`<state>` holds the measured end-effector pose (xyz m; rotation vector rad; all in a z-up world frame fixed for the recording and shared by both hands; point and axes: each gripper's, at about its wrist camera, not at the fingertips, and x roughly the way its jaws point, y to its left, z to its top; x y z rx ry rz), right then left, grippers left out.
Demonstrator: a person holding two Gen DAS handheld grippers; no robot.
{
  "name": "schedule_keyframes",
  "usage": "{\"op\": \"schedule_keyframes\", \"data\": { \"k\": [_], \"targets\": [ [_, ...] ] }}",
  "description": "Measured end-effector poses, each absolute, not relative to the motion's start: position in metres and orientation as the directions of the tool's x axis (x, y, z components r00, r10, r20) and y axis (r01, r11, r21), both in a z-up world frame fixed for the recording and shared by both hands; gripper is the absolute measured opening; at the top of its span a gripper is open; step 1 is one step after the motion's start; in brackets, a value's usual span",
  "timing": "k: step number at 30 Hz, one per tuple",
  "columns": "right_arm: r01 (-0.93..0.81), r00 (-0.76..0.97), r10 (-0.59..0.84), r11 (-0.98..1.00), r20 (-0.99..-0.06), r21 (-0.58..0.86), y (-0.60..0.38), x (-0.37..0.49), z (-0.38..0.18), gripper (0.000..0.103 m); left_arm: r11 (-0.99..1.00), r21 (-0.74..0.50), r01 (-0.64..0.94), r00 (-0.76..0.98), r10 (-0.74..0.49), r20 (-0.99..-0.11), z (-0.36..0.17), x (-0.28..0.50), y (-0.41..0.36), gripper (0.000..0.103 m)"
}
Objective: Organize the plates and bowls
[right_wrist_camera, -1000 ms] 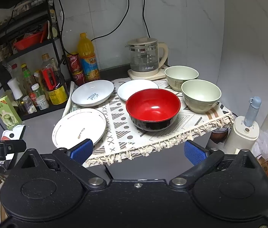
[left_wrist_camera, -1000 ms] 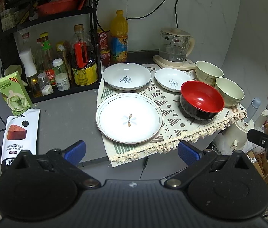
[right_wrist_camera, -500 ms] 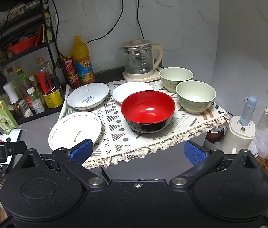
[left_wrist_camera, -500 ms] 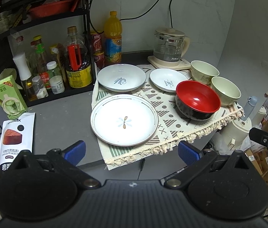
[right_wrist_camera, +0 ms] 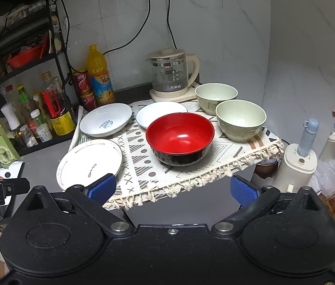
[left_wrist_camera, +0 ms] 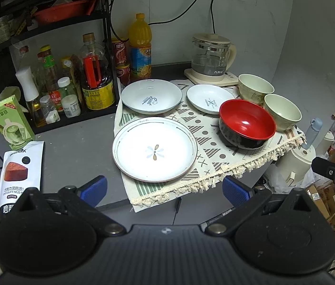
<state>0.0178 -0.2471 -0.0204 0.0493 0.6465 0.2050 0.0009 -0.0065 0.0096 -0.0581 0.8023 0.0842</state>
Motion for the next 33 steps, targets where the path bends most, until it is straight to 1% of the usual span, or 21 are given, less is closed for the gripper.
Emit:
{"op": "schedule_keyframes", "data": {
  "k": [8,19,26,33],
  "targets": [
    [-0.181,0.774,0.21,0.977,-0.597,0.11,-0.251,0.02,-0.022,0.103,0.994,-0.015,-0.112,0.693,0.067,-0.718,0.01,0.002,-0.009,0.102],
    [-0.182,0.779,0.206,0.978,-0.593,0.1,-0.267,0.024,-0.024,0.103,0.997,0.0,-0.08,0.687,0.056,-0.724,0.006,0.012,-0.023,0.102],
    [-0.15,0.786,0.18,0.984,-0.592,0.101,-0.283,0.035,-0.027,0.103,0.998,-0.002,-0.063,0.682,0.042,-0.731,0.005,0.031,-0.034,0.102],
    [-0.114,0.797,0.162,0.986,-0.582,0.118,-0.295,0.053,-0.03,0.103,0.999,-0.005,-0.04,0.682,0.024,-0.731,0.002,0.068,-0.043,0.102]
  ]
}}
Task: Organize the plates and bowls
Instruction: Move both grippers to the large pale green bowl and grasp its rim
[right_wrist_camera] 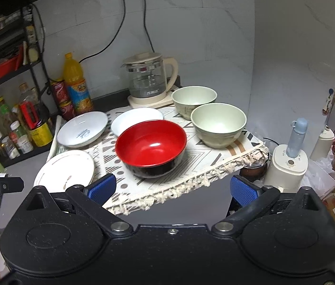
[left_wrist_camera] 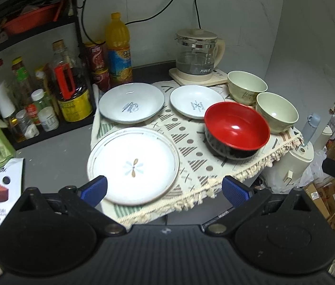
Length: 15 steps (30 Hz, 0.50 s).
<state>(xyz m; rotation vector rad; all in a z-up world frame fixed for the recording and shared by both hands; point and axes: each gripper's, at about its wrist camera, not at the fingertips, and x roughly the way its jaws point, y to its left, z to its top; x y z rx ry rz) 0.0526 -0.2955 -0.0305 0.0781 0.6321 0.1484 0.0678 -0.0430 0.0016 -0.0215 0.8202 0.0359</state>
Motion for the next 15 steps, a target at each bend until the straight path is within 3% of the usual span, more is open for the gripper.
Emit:
{"op": "schedule_keyframes", "data": {
  "k": [15],
  "targets": [
    [-0.03,0.796,0.145,0.979,-0.588,0.2,-0.318,0.139,-0.044,0.098,0.994,-0.01,0.111,0.672,-0.083,-0.736,-0.012,0.193,-0.084,0.1]
  ]
}}
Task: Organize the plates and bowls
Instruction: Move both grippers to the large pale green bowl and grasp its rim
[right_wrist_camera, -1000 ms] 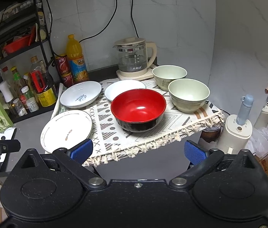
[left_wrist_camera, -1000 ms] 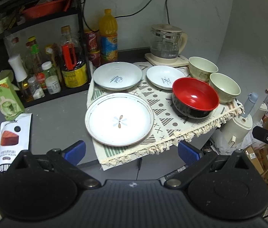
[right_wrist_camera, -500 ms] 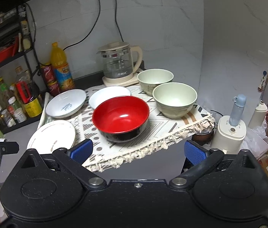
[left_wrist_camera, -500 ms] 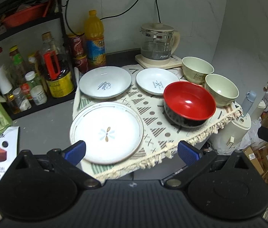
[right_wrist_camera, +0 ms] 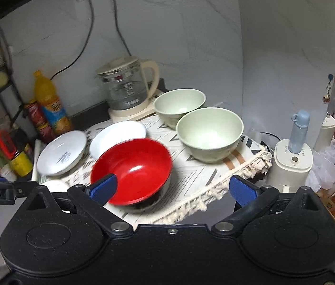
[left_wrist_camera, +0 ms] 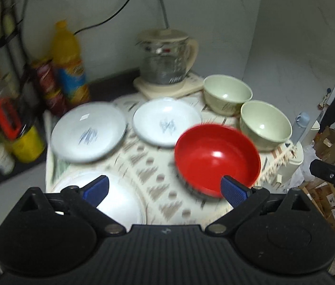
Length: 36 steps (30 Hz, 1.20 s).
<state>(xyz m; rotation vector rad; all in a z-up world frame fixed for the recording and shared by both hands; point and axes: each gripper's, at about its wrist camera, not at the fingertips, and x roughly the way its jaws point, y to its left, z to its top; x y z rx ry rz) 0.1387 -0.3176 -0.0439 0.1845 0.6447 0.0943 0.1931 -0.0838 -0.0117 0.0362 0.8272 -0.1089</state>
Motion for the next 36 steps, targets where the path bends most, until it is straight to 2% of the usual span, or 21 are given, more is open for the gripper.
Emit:
{"op": "schedule_keyframes", "data": {
  "k": [3,11,14,16,19,24,30,34,36],
  "targets": [
    [0.003,0.802,0.12,0.979,-0.586,0.205,-0.325,0.159,-0.045,0.097,0.989,-0.018,0.149,0.663,-0.114,-0.74,-0.013,0.222,-0.094,0.099],
    [0.089,0.787,0.077,0.968,-0.612,0.236,-0.342,0.205,-0.06,0.084,0.968,-0.014,0.249,0.634,-0.174,-0.753,-0.025,0.286,-0.133,0.094],
    [0.125,0.779,0.062,0.96,-0.624,0.252,-0.351,0.22,-0.068,0.082,0.959,-0.022,0.282,0.613,-0.198,-0.765,-0.033,0.307,-0.149,0.088],
    [0.15,0.767,0.059,0.952,-0.639,0.268,-0.356,0.23,-0.074,0.073,0.952,-0.029,0.303,0.599,-0.215,-0.771,-0.039,0.32,-0.16,0.082],
    [0.188,0.753,0.052,0.938,-0.656,0.291,-0.364,0.245,-0.085,0.068,0.94,-0.037,0.34,0.572,-0.237,-0.785,-0.048,0.34,-0.179,0.073],
    [0.241,0.729,0.038,0.92,-0.684,0.308,-0.374,0.266,-0.101,0.052,0.919,-0.053,0.39,0.536,-0.274,-0.799,-0.06,0.369,-0.205,0.065],
    [0.307,0.69,0.024,0.895,-0.724,0.323,-0.385,0.284,-0.12,0.048,0.89,-0.067,0.451,0.495,-0.312,-0.811,-0.077,0.401,-0.231,0.058],
    [0.33,0.661,0.037,0.883,-0.749,0.335,-0.392,0.298,-0.135,0.037,0.882,-0.08,0.465,0.461,-0.318,-0.828,-0.089,0.42,-0.245,0.053],
    [0.334,0.65,0.046,0.879,-0.759,0.339,-0.395,0.305,-0.141,0.035,0.88,-0.082,0.468,0.448,-0.316,-0.836,-0.096,0.427,-0.251,0.052]
  ]
}}
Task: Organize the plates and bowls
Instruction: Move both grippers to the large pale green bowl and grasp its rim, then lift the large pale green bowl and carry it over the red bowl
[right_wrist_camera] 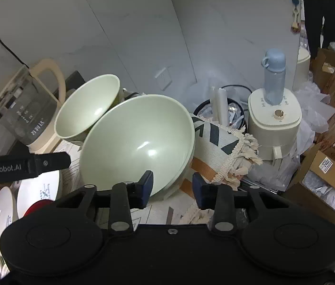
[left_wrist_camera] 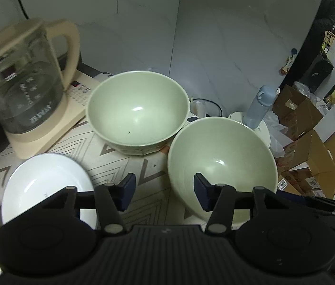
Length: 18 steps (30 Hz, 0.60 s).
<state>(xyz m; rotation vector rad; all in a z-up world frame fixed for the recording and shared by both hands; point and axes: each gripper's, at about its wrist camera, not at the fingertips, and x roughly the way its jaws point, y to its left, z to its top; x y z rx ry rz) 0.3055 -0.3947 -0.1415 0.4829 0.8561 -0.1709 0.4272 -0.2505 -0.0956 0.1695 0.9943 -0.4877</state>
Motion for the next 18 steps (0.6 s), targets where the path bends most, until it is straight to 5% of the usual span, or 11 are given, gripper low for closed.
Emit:
{"op": "schedule_keyframes", "data": {
  "k": [8,18],
  "targets": [
    [0.342,0.613,0.049,0.884,-0.789,0.32,-0.395,0.325,-0.155,0.032,0.892,-0.101,0.441,0.392,-0.292,-0.872,-0.121,0.448,-0.261,0.042],
    [0.362,0.567,0.061,0.877,-0.822,0.315,-0.397,0.343,-0.174,0.021,0.897,-0.171,0.409,0.3,-0.309,-0.903,-0.152,0.466,-0.266,0.01]
  ]
}}
